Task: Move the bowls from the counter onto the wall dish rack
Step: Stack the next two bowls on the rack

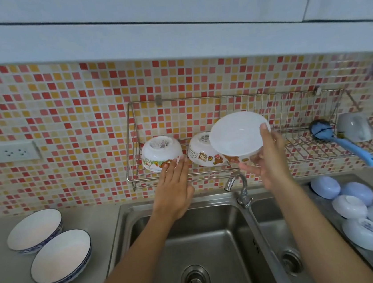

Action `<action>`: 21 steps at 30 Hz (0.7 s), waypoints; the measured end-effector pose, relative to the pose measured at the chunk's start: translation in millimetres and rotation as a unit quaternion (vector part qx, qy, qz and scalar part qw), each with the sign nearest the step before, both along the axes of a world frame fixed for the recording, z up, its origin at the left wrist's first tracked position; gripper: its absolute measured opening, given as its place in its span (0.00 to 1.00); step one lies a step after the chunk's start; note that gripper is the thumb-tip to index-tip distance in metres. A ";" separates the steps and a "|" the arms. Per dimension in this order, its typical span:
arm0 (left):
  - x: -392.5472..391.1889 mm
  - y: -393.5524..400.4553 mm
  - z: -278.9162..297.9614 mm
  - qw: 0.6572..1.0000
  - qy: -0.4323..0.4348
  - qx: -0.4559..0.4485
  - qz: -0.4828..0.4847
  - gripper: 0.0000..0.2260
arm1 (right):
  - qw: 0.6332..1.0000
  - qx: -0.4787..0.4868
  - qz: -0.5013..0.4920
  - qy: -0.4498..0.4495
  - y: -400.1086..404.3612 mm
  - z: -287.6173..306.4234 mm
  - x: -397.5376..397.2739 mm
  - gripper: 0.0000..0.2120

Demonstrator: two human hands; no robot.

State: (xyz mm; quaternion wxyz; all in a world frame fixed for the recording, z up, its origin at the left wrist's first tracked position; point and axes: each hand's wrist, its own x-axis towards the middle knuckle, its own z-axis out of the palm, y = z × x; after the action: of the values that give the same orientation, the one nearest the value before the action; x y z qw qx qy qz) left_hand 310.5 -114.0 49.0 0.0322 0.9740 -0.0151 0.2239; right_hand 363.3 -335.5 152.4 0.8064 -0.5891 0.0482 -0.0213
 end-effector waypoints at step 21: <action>1.2 -0.1 -1.5 1.000 0.011 -0.010 0.006 0.29 | 0.643 -0.696 0.050 -0.315 47.5 -42.4 69.7 0.46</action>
State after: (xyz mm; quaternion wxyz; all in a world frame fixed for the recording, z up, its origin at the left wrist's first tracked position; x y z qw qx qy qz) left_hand 311.7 -114.1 47.5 0.0407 0.9761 -0.0063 0.2132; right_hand 433.0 -288.0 110.0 0.1244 -0.9360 -0.2669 -0.1926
